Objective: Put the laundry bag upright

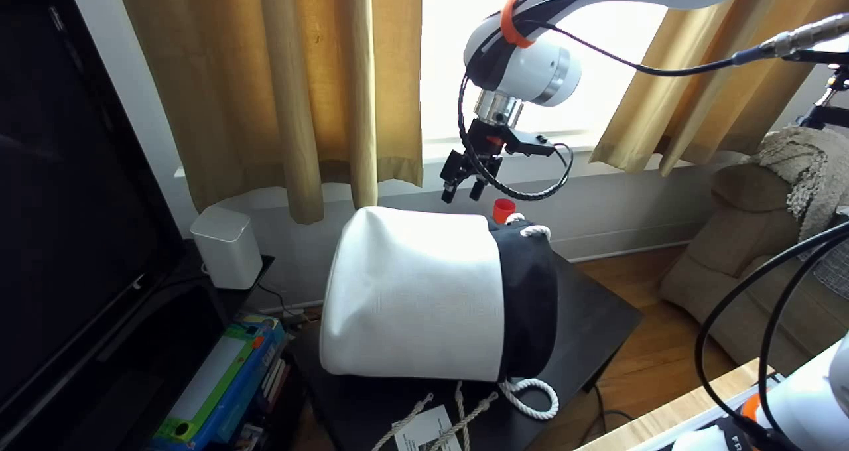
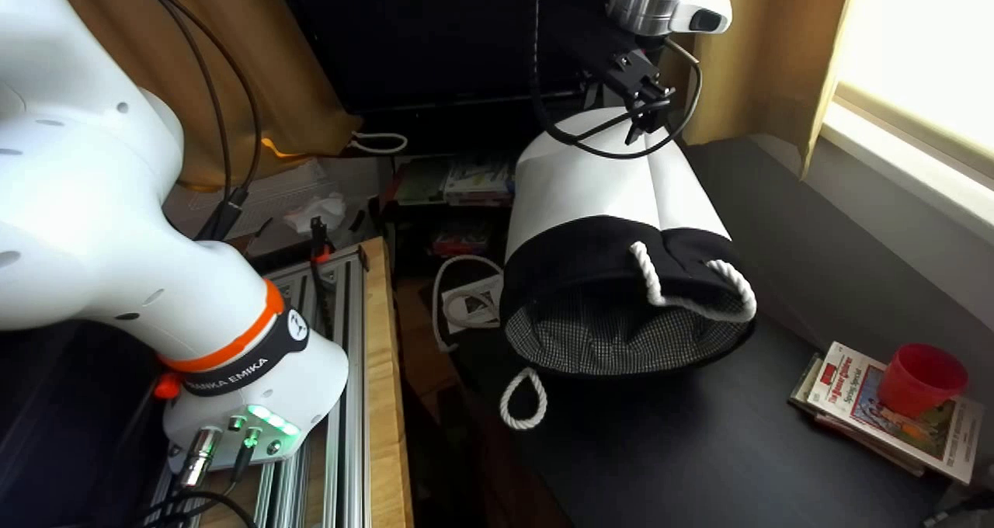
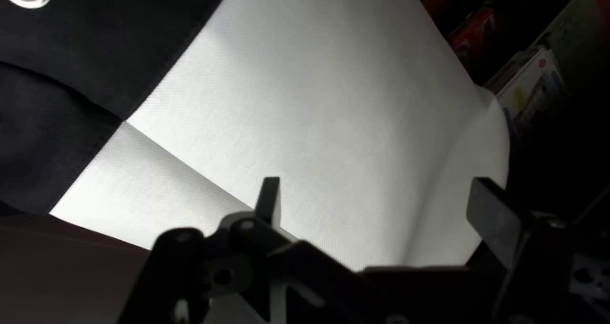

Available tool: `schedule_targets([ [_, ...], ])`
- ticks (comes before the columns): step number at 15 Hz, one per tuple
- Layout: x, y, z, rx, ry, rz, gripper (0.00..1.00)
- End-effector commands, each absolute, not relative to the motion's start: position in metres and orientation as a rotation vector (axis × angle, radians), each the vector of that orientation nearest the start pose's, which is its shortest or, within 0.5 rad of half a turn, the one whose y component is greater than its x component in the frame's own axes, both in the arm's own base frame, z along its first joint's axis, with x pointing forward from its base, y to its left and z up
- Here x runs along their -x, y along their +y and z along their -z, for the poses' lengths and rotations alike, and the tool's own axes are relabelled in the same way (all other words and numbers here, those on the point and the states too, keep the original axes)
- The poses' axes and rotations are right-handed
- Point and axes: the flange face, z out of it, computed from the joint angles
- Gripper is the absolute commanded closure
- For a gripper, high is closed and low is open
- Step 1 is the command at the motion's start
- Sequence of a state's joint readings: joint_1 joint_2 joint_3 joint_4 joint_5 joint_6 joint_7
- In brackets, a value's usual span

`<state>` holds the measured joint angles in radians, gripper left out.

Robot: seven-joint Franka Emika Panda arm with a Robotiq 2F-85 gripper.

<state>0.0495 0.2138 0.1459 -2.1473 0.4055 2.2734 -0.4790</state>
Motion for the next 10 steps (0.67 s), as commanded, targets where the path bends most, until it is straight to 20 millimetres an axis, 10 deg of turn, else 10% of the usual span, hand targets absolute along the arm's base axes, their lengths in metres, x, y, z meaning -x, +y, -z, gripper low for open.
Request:
schedule_targets([
  [1, -0.547, 0.106, -0.290, 2.767, -0.520, -0.117, 0.00],
  [10, -0.546, -0.026, -0.304, 3.003, 0.095, -0.140, 0.00],
])
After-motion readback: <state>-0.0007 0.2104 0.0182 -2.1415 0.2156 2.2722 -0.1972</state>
